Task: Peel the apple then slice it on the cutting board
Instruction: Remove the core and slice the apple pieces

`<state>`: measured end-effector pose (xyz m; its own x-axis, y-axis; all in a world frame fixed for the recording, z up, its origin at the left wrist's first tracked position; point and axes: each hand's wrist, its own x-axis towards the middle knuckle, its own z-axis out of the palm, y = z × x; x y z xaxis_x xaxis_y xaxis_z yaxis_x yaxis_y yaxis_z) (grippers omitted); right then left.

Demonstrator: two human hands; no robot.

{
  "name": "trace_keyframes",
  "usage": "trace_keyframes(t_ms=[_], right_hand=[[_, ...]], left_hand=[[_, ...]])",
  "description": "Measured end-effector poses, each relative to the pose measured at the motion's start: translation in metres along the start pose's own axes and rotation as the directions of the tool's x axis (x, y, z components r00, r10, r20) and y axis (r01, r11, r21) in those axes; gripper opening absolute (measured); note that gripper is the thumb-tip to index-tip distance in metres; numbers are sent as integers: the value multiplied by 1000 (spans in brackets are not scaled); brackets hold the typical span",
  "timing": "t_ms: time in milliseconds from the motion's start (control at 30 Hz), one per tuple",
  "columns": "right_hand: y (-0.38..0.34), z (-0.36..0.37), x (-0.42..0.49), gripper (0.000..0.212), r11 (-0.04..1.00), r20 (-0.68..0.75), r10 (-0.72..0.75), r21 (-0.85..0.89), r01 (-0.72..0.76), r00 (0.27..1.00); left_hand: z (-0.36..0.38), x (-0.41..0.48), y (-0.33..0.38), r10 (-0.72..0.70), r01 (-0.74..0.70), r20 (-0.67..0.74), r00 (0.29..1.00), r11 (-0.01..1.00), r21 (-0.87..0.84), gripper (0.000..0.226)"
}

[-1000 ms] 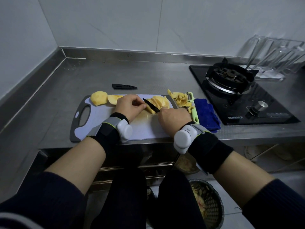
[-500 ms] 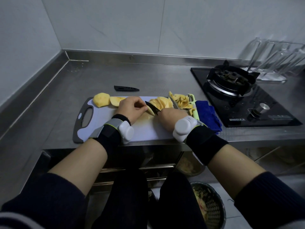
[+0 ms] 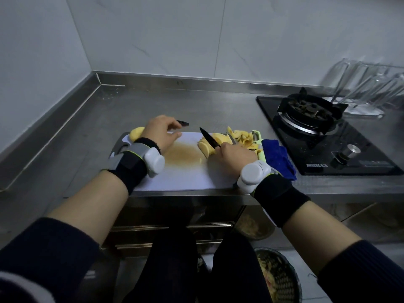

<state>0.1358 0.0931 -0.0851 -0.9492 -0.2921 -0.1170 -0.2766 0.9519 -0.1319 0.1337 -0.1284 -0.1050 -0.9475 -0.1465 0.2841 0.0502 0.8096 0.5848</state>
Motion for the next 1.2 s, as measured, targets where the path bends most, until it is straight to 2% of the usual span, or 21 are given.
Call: trace_keyframes(t_ms=[67, 167, 367, 467, 600, 700, 833, 1000, 1067, 1200], right_hand=[[-4, 1, -2, 33, 1000, -5, -28, -7, 28, 1000], [-11, 3, -5, 34, 999, 13, -41, -9, 41, 999], [-23, 3, -11, 26, 999, 10, -26, -36, 26, 1000], [-24, 7, -10, 23, 998, -4, -13, -55, 12, 1000], [-21, 8, -12, 26, 997, 6, -33, -72, 34, 999], [-21, 8, -11, 28, 997, 26, -39, -69, 41, 999], [-20, 9, -10, 28, 996, 24, -55, -74, 57, 998], [-16, 1, -9, 38, 992, 17, -74, -100, 75, 997], [-16, 0, -10, 39, 992, 15, -82, -99, 83, 997], [-14, 2, -9, 40, 992, 2, -95, -81, 95, 995]], left_hand=[[-17, 7, -16, -60, 51, 74, 995, 991, 124, 33], [-28, 8, -26, -105, 33, 243, 964, 959, 283, 54], [-24, 5, -28, -57, -64, 279, 959, 912, 405, 50], [-24, 1, -29, -48, -50, 264, 963, 934, 354, 34], [-21, -8, -18, -37, 30, 204, 978, 999, 39, 18], [-21, -11, -14, -13, 42, 301, 954, 995, -91, 19], [-19, -13, -12, -5, 38, 424, 906, 997, -71, 11], [-14, -7, 2, -65, 82, 443, 894, 996, -20, 21], [-12, -3, 3, -83, 102, 458, 885, 995, -17, 14], [-11, -4, 2, -4, 7, 510, 860, 1000, -4, 18]])
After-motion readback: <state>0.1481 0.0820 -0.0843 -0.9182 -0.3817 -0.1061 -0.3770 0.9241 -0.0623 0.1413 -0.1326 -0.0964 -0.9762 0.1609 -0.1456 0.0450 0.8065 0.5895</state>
